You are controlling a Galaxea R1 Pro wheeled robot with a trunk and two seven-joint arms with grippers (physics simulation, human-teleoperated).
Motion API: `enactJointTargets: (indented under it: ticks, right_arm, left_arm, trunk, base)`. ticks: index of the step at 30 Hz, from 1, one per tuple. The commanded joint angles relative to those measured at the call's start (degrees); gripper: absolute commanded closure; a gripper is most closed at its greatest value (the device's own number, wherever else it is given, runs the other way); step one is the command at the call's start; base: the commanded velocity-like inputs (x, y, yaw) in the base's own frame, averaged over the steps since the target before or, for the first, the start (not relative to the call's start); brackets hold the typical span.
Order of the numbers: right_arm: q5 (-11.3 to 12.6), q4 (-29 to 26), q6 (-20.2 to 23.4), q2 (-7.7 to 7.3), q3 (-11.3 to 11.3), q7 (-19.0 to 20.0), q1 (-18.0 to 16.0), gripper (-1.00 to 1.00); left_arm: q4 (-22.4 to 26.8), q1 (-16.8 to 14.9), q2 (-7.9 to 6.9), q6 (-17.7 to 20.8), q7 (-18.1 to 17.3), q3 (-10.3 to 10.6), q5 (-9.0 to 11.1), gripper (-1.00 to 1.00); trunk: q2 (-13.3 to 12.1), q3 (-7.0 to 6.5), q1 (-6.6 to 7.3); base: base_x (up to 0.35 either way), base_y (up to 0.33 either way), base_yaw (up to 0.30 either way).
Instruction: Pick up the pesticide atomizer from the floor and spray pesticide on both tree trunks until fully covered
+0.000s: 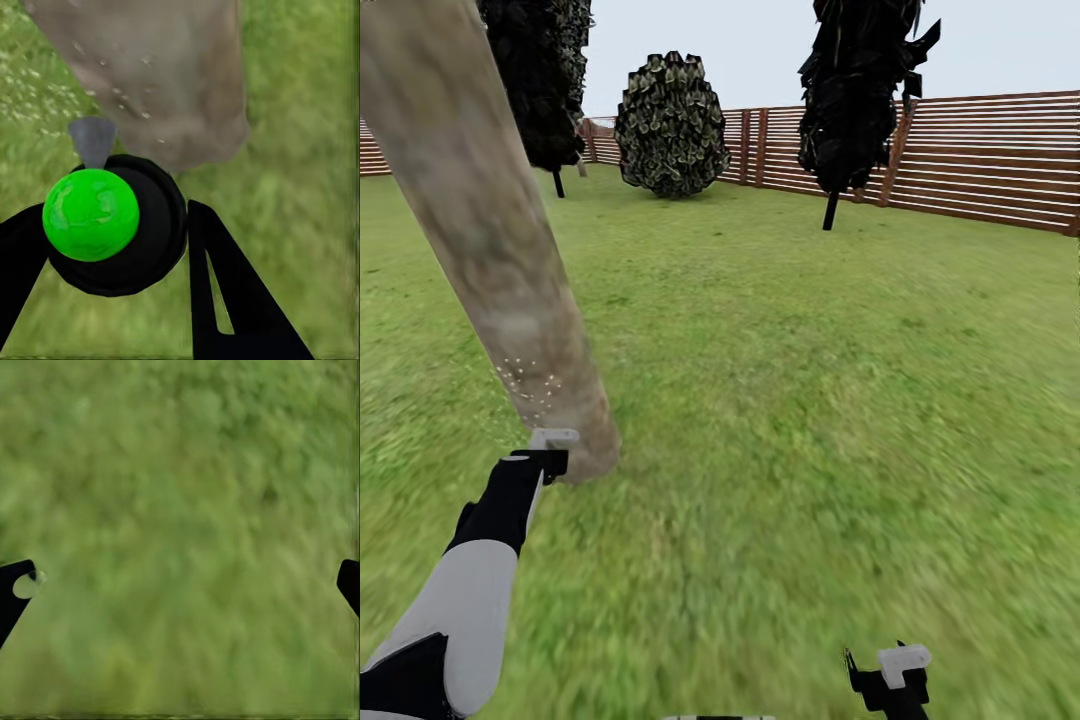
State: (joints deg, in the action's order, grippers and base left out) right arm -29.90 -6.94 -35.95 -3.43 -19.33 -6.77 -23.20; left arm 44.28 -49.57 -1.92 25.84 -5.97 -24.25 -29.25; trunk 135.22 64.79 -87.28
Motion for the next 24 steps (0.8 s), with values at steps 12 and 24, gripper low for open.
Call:
enactJointTargets:
  ticks: [12, 24]
  right_arm:
    - [0.0, 0.0, 0.0, -0.08, 0.0, 0.0, 0.0, -1.00]
    - [0.0, 0.0, 0.0, -0.06, 0.0, 0.0, 0.0, -1.00]
  left_arm:
    - [0.1, 0.0, -0.22, 0.0, 2.2, -0.3, 0.0, 1.00]
    - [-1.7, 0.2, -1.24, -0.8, 3.4, -9.1, -0.4, 1.00]
  trunk:
    - [0.0, 0.00, 0.00]
    - [0.0, 0.00, 0.00]
  base:
    - [0.129, -0.217, 0.093]
    - [0.050, -0.086, 0.000]
